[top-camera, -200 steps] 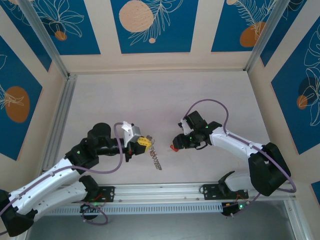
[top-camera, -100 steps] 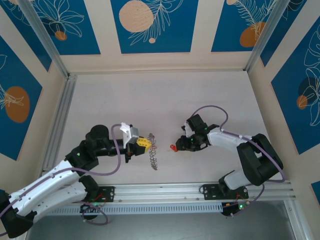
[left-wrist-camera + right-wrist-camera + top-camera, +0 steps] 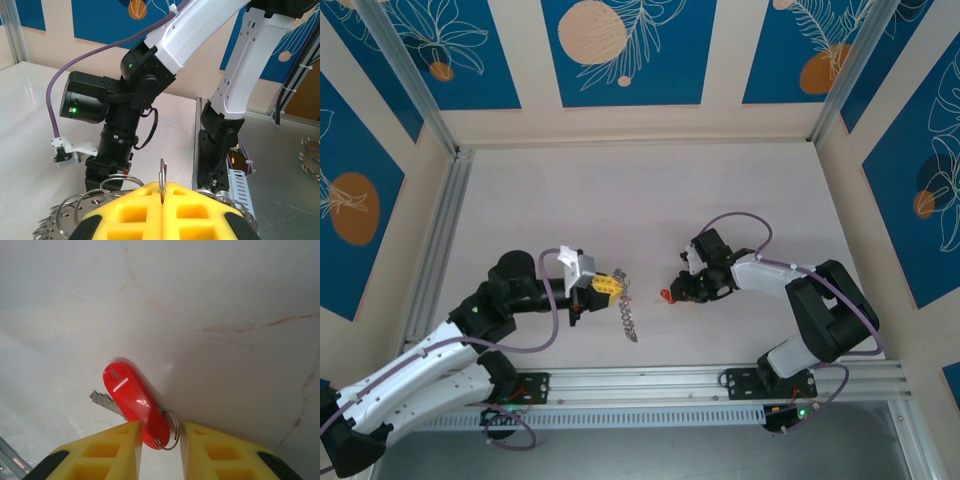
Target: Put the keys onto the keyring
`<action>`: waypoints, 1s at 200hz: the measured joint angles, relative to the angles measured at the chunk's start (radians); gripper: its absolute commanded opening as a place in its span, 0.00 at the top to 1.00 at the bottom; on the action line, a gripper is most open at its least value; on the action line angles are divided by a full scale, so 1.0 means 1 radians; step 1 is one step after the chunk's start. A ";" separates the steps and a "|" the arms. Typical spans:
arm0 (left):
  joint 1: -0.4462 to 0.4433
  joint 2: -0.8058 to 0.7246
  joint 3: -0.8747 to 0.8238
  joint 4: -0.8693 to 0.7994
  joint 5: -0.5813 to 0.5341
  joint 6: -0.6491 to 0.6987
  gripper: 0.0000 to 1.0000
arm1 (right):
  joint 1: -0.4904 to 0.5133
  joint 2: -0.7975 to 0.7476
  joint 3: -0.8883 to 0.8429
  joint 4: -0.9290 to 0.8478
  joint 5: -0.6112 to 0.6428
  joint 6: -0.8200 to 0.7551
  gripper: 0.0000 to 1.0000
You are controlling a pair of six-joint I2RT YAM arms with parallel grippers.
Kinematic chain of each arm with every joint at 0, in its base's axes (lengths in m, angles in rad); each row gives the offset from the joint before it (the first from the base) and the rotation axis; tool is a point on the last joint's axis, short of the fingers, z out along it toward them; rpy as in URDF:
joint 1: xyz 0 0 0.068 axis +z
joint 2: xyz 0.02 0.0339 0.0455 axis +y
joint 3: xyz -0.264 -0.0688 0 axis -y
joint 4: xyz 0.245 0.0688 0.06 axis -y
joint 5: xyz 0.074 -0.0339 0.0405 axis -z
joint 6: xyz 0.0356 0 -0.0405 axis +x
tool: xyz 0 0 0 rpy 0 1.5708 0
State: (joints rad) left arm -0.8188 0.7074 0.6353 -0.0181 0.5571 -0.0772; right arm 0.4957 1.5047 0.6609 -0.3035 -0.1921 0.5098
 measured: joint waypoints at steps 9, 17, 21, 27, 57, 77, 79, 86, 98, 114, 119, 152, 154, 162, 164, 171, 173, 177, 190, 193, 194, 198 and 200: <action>0.000 -0.003 0.000 0.000 0.000 0.000 1.00 | 0.000 0.001 0.000 0.000 0.000 0.000 0.77; 0.000 -0.005 -0.001 0.001 -0.001 0.000 1.00 | 0.000 0.002 0.000 0.000 0.000 -0.001 0.79; 0.000 -0.006 -0.002 0.002 -0.001 0.000 1.00 | 0.000 0.003 0.000 0.000 0.001 0.000 0.80; 0.000 -0.008 -0.004 0.003 -0.001 0.000 1.00 | 0.000 0.003 0.000 0.000 0.001 0.000 0.82; 0.000 -0.008 -0.006 0.003 -0.001 0.000 1.00 | -0.001 0.002 0.000 0.004 0.001 -0.008 0.93; 0.000 -0.008 -0.006 0.002 -0.002 0.000 1.00 | -0.001 -0.010 0.000 0.008 -0.002 -0.012 0.97; 0.000 -0.008 -0.006 0.002 -0.002 0.000 1.00 | -0.001 -0.012 0.000 0.009 -0.002 -0.011 0.97; 0.000 -0.008 -0.006 0.002 -0.003 0.000 1.00 | -0.001 -0.021 -0.002 0.012 -0.003 -0.012 0.98; 0.000 -0.008 -0.006 0.000 -0.010 0.001 1.00 | -0.001 -0.053 -0.014 0.025 -0.002 -0.012 1.00; 0.000 -0.003 -0.006 -0.005 -0.016 0.005 1.00 | 0.000 -0.127 -0.042 0.042 -0.009 -0.013 1.00; 0.001 0.001 -0.006 -0.008 -0.017 0.008 1.00 | 0.001 -0.159 -0.051 0.044 -0.013 -0.016 1.00; 0.001 0.029 0.008 -0.055 -0.028 0.025 1.00 | 0.054 -0.405 -0.053 0.047 -0.037 -0.083 1.00; 0.001 0.030 0.011 -0.061 -0.029 0.027 1.00 | 0.060 -0.419 -0.050 0.044 -0.038 -0.088 1.00; 0.001 0.033 0.024 -0.082 -0.034 0.035 1.00 | 0.081 -0.470 -0.031 0.031 -0.047 -0.117 1.00; 0.001 0.033 0.028 -0.088 -0.035 0.037 1.00 | 0.085 -0.480 -0.026 0.026 -0.049 -0.125 1.00; 0.001 0.033 0.044 -0.106 -0.040 0.049 1.00 | 0.106 -0.518 -0.001 0.007 -0.057 -0.156 1.00; 0.000 0.033 0.049 -0.113 -0.040 0.054 1.00 | 0.111 -0.524 0.005 0.003 -0.059 -0.161 1.00; 0.001 0.033 0.061 -0.124 -0.043 0.058 1.00 | 0.121 -0.542 0.021 -0.006 -0.066 -0.175 1.00; 0.001 0.033 0.097 -0.151 -0.048 0.079 1.00 | 0.144 -0.593 0.060 -0.017 -0.106 -0.209 1.00; 0.001 0.033 0.106 -0.157 -0.050 0.085 1.00 | 0.150 -0.603 0.064 -0.015 -0.117 -0.214 1.00; 0.001 0.033 0.108 -0.158 -0.050 0.086 1.00 | 0.153 -0.608 0.066 -0.014 -0.124 -0.217 1.00; 0.001 0.033 0.120 -0.167 -0.051 0.092 1.00 | 0.161 -0.623 0.071 -0.013 -0.135 -0.222 1.00; 0.001 0.034 0.127 -0.171 -0.051 0.097 1.00 | 0.167 -0.630 0.072 -0.011 -0.140 -0.225 1.00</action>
State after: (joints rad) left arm -0.8181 0.7410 0.7620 -0.1894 0.5064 0.0196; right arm 0.6632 0.8745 0.7334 -0.3149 -0.3325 0.2848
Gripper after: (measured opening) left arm 0.041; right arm 0.058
